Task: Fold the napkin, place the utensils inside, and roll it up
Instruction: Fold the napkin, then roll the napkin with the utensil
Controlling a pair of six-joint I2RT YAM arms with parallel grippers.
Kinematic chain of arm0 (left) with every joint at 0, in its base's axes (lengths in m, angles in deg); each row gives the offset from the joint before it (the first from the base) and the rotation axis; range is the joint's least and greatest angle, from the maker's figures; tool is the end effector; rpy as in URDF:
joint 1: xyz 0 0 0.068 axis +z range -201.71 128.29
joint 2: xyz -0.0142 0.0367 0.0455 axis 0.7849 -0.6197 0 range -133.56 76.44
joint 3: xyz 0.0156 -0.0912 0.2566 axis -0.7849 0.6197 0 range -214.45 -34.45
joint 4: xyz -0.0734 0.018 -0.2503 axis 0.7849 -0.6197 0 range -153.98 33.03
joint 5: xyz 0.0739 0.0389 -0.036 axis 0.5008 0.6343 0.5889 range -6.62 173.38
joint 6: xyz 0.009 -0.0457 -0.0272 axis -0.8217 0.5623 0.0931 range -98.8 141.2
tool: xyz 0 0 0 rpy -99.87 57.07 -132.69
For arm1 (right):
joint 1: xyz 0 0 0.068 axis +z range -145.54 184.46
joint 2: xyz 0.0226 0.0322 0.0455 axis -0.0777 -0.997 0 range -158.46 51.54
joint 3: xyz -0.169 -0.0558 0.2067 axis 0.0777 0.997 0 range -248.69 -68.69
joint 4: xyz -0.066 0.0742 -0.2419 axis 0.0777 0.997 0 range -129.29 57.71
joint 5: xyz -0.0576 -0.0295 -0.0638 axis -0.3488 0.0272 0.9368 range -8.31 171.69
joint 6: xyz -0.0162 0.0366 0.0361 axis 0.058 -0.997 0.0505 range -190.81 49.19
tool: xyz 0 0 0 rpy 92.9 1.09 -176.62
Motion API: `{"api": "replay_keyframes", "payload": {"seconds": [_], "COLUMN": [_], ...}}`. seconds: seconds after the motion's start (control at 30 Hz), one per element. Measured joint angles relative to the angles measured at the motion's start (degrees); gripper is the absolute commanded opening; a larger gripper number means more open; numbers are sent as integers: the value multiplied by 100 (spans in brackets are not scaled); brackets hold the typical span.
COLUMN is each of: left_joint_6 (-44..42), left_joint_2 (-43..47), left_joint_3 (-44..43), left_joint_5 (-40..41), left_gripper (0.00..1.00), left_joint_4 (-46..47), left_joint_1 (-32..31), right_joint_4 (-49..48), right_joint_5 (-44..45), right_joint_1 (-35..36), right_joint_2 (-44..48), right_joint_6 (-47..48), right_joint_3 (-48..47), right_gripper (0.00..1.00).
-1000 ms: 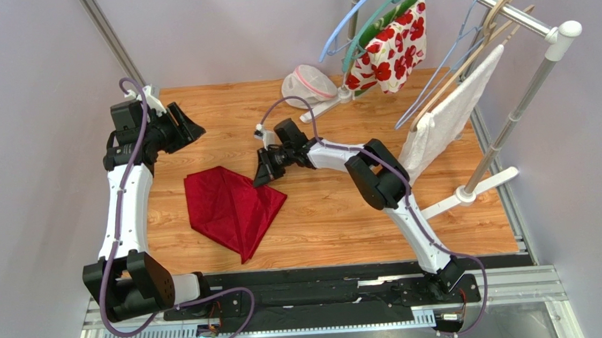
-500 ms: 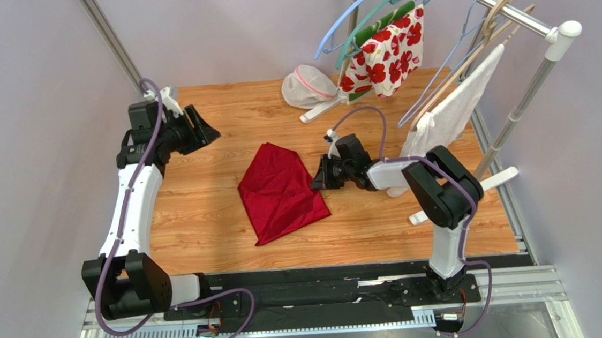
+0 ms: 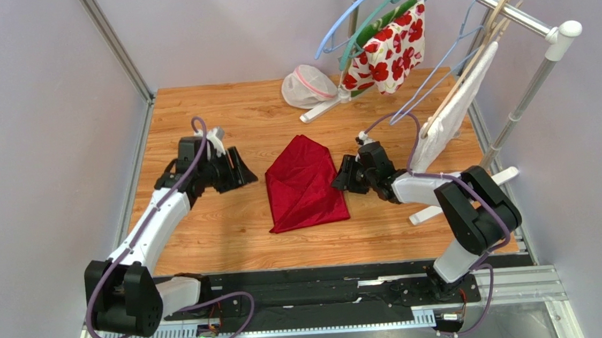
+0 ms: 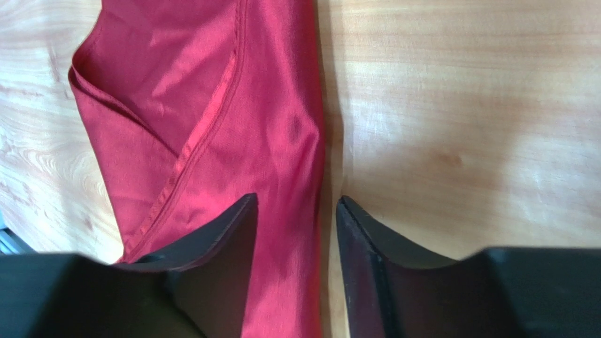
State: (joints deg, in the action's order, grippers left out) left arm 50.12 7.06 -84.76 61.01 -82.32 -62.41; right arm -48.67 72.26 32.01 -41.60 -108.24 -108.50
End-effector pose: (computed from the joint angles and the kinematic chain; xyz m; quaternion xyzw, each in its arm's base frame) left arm 0.2477 -0.0606 0.2623 -0.0690 0.9049 -0.2970 0.2969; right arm 0.2699 0.1474 0.1406 0.0469 0.9166 0.2732 0.2881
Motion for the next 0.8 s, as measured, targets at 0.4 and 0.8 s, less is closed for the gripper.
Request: {"api": "replay_keyframes", "payload": {"seconds": [0.4,0.8], "left_joint_6": [841,1043], "left_joint_2": [461,101], "left_joint_3": [1725,1915], "left_joint_5": [-437,-560], "left_gripper": [59,59], "left_joint_4": [1084,1626], "left_joint_1": [-330,-389], "right_joint_4": [1158,229], "right_joint_5": [-195,-1117], "right_joint_1": [-122,-127], "right_joint_2": [1539,848], "right_joint_6": [188,-136], "right_joint_3": [339,946], "right_gripper": [51,42]}}
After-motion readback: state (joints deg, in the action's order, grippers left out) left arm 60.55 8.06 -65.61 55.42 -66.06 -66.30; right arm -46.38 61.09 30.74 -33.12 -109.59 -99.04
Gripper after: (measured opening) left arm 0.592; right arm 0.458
